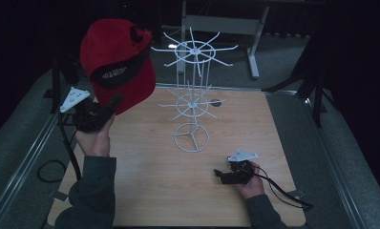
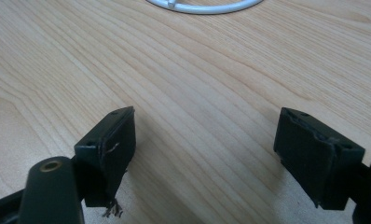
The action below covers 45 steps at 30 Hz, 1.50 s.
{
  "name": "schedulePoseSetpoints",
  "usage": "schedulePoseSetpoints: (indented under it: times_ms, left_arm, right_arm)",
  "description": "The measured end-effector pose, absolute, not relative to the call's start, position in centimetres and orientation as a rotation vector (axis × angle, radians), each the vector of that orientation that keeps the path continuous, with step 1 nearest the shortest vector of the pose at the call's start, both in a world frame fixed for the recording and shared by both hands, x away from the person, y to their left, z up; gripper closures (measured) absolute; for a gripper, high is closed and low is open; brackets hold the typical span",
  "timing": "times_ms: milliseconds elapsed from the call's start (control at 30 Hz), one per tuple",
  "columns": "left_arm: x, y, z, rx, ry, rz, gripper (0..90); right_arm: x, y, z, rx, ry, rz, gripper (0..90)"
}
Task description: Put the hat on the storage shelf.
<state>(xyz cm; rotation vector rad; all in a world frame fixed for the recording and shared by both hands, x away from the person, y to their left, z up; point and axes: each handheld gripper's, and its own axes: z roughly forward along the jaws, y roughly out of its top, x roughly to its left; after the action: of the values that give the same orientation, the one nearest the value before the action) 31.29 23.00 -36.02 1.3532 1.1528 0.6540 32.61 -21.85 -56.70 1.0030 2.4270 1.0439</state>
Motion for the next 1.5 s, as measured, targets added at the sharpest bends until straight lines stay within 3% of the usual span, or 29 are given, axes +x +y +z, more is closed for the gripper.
schedulePoseSetpoints:
  times_ms: [1500]
  left_arm:
    - [30.1, 22.1, -36.0, 1.365, 1.060, 0.663, 85.0]
  right_arm:
    - [32.6, -21.9, -56.7, 1.003, 2.427, 1.044, 20.4]
